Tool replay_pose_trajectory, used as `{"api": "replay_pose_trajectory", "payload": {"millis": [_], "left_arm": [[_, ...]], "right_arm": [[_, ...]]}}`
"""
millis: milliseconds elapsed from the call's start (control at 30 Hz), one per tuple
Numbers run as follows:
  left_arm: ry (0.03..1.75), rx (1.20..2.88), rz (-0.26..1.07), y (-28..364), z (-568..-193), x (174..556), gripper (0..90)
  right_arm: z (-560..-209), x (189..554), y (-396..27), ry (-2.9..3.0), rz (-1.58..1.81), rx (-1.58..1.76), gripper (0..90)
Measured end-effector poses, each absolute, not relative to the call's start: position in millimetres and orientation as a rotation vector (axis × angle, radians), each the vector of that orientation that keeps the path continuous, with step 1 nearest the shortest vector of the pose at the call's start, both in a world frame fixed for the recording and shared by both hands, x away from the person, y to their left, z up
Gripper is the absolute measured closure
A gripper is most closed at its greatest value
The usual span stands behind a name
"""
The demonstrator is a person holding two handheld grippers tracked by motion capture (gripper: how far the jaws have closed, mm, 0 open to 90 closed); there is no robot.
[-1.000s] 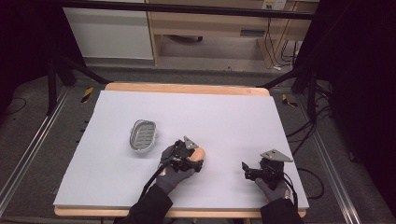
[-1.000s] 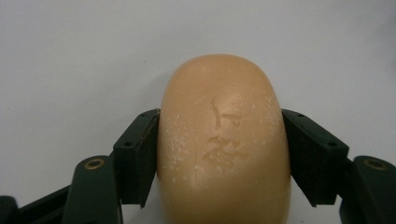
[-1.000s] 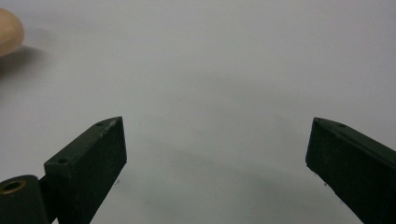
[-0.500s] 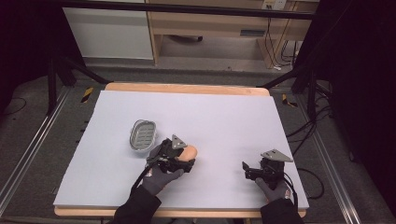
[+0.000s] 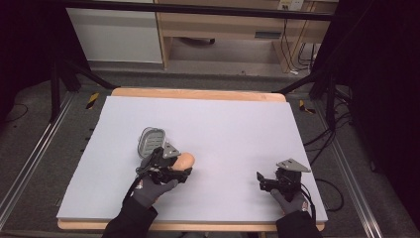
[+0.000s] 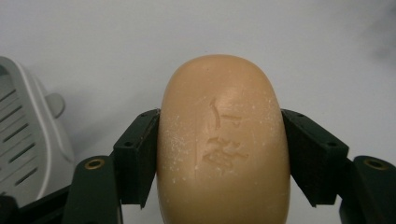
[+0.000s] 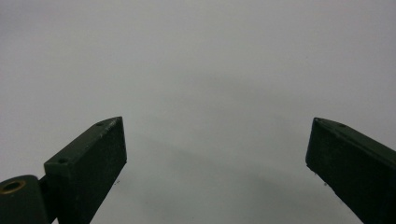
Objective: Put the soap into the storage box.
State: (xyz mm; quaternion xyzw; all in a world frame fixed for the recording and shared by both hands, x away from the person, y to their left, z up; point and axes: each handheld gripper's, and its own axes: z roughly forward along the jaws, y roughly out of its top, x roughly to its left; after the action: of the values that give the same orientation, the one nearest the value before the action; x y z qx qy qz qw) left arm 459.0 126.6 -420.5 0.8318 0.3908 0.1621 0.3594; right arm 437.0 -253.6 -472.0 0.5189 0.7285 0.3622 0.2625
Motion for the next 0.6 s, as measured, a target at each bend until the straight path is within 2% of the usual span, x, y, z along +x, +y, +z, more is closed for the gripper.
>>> {"api": "replay_pose_trajectory", "payload": {"millis": [600], "left_arm": [[1.092, 2.046, 0.480, 162.9, -403.9, 470.1, 32.0]], "right_arm": [[-474.4, 437.2, -249.8, 1.995, 0.970, 1.380, 5.5]]}}
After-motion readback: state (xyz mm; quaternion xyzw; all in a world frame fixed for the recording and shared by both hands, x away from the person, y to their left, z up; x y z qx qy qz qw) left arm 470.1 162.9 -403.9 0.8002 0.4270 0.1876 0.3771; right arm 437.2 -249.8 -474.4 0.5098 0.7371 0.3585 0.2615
